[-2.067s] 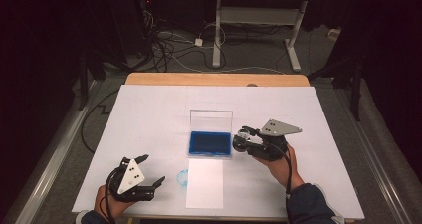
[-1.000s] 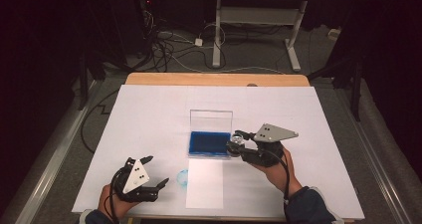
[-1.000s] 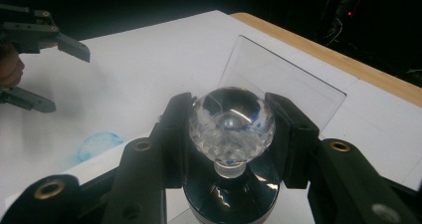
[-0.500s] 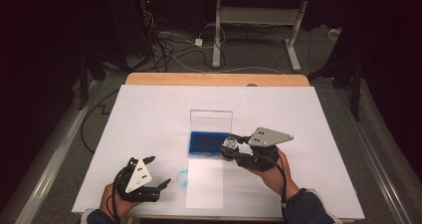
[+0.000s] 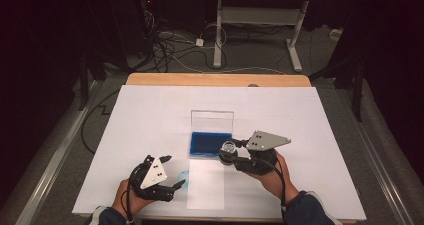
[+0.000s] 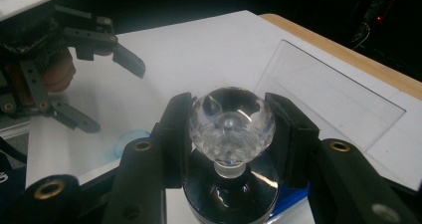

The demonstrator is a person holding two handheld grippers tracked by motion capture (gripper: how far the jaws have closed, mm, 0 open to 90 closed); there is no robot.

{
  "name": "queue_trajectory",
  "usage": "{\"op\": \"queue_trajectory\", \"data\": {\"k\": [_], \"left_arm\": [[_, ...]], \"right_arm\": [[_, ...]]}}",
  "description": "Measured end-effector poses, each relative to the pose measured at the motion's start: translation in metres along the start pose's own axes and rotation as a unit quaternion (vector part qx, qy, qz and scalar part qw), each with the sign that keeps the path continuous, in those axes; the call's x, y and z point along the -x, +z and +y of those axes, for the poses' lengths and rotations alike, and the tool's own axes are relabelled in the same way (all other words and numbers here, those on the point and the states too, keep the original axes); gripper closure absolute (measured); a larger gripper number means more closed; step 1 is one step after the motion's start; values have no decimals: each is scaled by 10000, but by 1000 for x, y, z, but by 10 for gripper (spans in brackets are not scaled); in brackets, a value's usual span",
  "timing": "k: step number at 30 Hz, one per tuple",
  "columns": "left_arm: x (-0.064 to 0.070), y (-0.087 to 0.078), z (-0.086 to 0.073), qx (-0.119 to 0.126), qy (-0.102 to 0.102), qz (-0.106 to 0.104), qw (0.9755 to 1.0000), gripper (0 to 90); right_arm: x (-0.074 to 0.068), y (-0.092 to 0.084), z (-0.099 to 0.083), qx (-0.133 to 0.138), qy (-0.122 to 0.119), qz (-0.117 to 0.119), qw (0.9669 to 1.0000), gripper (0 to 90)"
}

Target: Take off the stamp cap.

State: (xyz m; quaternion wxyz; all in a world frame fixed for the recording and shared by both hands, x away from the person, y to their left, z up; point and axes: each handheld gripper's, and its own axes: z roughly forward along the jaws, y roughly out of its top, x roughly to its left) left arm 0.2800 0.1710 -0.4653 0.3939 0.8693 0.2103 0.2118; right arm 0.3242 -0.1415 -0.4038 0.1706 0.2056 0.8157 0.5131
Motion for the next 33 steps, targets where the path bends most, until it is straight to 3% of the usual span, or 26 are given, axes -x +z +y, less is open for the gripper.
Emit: {"op": "queue_trajectory", "data": {"k": [10,18,23,31,32,33], "left_arm": [[6,23,23,142,-179,-542,9983,150],[14,40,41,106,-54,-780,9969,150],[14,47,49,205,-152,-864,9959,150],[14,55,55,316,-272,-1065,9934,173],[14,56,55,352,-297,-1102,9928,179],[13,58,56,481,-233,-1259,9906,203]], "right_arm": [[-11,6,1,34,-22,136,9999,566],[-20,10,3,86,-52,254,9996,566],[-24,12,5,139,-43,317,9994,566],[-29,13,6,172,-48,369,9992,566],[-29,13,6,170,-53,359,9992,566],[-29,13,6,172,-51,363,9992,566]]}}
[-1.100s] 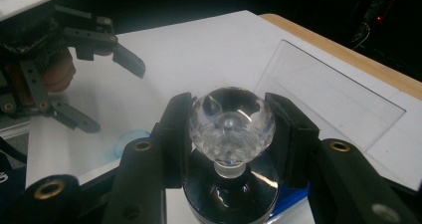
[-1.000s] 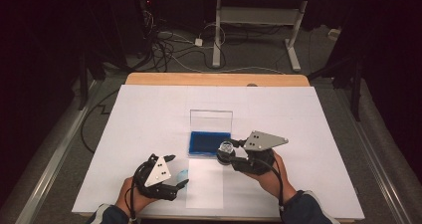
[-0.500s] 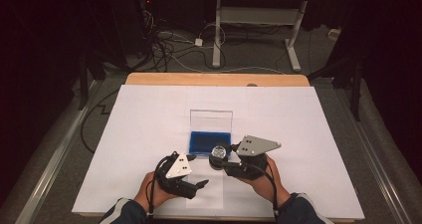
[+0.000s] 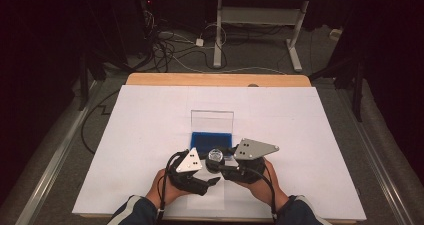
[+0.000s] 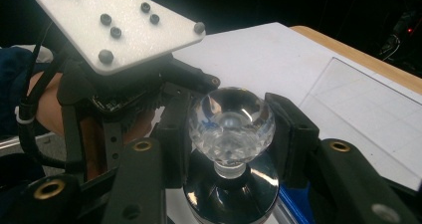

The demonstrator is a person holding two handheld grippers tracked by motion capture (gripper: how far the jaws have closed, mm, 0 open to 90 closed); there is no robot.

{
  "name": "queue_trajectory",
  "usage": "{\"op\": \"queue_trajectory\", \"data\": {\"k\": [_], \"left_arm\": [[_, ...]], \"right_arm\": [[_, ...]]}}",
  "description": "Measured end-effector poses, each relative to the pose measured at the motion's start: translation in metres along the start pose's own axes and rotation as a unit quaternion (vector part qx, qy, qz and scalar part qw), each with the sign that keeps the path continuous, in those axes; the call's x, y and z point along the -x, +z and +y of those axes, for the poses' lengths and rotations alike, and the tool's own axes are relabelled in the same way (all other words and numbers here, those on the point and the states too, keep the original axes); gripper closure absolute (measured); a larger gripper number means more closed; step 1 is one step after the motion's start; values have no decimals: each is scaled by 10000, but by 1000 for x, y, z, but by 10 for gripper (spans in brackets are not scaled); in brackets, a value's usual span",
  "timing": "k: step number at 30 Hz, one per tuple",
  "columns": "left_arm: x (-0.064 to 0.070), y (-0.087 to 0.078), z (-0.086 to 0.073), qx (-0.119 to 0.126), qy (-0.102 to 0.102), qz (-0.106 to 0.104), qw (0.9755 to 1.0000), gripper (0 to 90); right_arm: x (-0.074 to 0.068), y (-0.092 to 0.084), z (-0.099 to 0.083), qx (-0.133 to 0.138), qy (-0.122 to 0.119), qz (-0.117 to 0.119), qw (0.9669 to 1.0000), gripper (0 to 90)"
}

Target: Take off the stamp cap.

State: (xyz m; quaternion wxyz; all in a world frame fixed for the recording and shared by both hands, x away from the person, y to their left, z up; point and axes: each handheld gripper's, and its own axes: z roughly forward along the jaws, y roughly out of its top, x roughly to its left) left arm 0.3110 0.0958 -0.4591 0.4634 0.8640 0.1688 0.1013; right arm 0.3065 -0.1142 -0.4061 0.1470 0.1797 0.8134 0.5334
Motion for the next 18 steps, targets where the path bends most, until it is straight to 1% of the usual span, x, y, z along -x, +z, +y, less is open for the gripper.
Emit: {"op": "queue_trajectory", "data": {"k": [1,3,4,5,9,10,12,15,17,18], "left_arm": [[1,-2,0,-29,-85,120,9999,221],[1,-2,1,73,-96,48,9999,240],[1,-1,2,160,-41,-47,9999,282],[1,-2,2,129,-73,47,9999,297],[0,-3,2,236,-122,16,9996,336],[0,-3,2,245,-124,34,9996,336],[0,-2,2,242,-130,-36,9996,346],[1,-1,1,229,-121,-26,9997,343],[1,0,1,173,-115,34,9998,316],[0,2,0,203,-112,-74,9997,300]], "right_arm": [[0,0,0,3,8,12,10000,566],[-1,1,0,9,5,11,10000,566],[-1,1,0,12,7,31,10000,566],[-1,1,0,24,2,34,10000,566],[-1,0,0,38,9,31,10000,566],[-1,0,0,47,17,31,10000,566],[-1,0,-1,59,25,32,10000,566],[-1,0,-1,85,18,35,10000,566],[-1,0,0,100,25,44,9999,566],[-1,0,0,118,22,45,9999,566]]}}
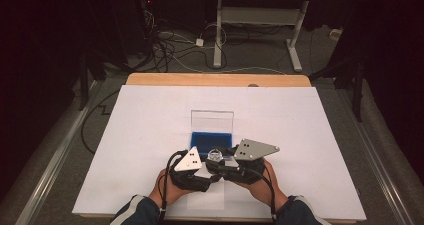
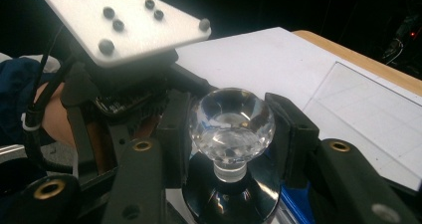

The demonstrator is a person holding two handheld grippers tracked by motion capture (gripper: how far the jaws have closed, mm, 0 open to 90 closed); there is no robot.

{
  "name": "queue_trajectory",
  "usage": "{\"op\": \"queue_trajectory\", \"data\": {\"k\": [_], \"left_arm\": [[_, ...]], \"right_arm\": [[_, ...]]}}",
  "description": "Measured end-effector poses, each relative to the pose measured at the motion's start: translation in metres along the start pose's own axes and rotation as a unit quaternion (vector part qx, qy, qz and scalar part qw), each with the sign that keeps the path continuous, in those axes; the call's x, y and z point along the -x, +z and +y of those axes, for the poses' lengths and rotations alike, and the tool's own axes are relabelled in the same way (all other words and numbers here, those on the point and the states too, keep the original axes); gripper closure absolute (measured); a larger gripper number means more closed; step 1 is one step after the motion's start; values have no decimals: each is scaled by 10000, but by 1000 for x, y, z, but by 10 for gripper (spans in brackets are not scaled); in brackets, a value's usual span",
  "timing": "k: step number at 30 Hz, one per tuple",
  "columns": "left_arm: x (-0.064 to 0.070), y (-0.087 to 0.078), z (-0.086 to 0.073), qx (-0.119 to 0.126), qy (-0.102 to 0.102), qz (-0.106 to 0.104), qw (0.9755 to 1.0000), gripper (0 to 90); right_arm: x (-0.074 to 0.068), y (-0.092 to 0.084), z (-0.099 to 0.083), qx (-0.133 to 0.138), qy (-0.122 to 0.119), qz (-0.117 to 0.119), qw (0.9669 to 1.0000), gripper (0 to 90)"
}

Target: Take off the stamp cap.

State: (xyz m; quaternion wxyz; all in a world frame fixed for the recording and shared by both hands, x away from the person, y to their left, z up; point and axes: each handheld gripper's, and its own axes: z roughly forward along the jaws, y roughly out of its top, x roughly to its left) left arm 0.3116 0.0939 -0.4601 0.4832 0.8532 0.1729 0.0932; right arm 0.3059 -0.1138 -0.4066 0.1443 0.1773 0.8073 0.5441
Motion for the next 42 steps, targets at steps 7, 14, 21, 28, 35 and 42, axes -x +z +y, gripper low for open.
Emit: {"op": "queue_trajectory", "data": {"k": [7,14,21,28,35,42], "left_arm": [[0,-2,0,62,-1,67,10000,309],[1,-2,-1,52,22,163,9999,347],[2,-1,-1,110,105,104,9998,321],[3,-2,-1,13,87,193,9998,351],[5,-2,0,31,167,266,9995,355],[6,-1,-1,3,217,316,9993,357]], "right_arm": [[0,0,0,20,27,32,10000,566],[-1,0,0,34,25,38,10000,566],[-2,0,0,61,36,84,9999,566],[-2,0,0,63,59,75,9999,567],[0,-4,1,178,80,93,9998,566],[0,-3,1,157,76,87,9998,566]]}}
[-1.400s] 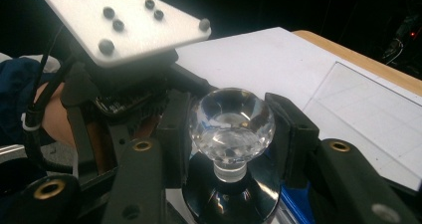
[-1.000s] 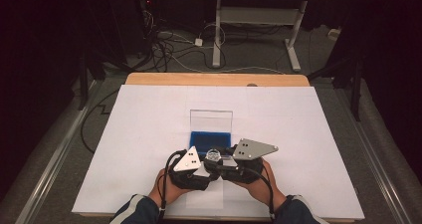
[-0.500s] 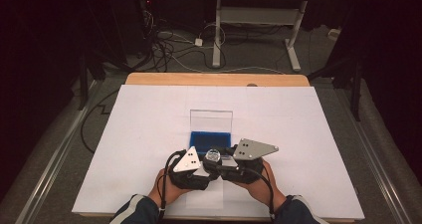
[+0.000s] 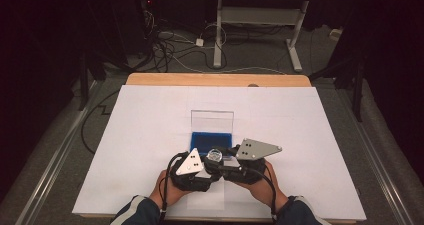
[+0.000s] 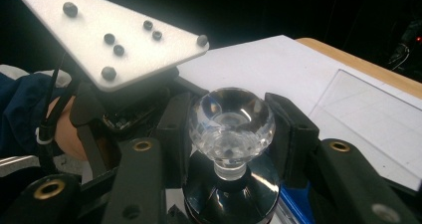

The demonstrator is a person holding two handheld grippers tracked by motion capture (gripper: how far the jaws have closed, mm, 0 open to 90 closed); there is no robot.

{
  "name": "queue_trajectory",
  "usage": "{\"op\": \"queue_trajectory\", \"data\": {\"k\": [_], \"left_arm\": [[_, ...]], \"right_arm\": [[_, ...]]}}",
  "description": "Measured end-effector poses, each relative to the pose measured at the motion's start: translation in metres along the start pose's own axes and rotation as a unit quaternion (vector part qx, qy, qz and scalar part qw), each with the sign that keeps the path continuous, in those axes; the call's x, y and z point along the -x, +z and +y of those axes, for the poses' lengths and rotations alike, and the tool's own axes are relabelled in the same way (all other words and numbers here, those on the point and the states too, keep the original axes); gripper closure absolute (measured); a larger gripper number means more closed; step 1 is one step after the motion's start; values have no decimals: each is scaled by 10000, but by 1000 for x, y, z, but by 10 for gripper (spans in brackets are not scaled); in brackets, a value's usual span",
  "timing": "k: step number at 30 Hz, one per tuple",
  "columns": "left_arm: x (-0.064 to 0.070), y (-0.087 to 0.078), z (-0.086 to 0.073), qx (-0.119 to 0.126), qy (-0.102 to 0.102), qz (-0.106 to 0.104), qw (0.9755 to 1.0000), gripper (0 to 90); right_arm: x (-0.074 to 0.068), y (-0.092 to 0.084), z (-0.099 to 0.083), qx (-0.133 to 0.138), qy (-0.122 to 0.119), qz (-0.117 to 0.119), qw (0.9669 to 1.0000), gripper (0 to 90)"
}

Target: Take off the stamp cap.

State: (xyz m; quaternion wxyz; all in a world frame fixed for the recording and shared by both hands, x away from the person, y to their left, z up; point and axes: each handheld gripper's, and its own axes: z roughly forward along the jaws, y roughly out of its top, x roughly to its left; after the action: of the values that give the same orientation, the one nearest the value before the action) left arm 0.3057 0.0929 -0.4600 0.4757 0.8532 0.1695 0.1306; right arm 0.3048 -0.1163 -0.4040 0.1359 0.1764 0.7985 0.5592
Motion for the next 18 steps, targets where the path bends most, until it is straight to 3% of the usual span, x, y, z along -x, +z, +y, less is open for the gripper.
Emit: {"op": "queue_trajectory", "data": {"k": [18], "left_arm": [[-3,-2,-3,-95,49,96,9999,358]], "right_arm": [[10,-15,4,111,-35,-198,9997,566]]}}
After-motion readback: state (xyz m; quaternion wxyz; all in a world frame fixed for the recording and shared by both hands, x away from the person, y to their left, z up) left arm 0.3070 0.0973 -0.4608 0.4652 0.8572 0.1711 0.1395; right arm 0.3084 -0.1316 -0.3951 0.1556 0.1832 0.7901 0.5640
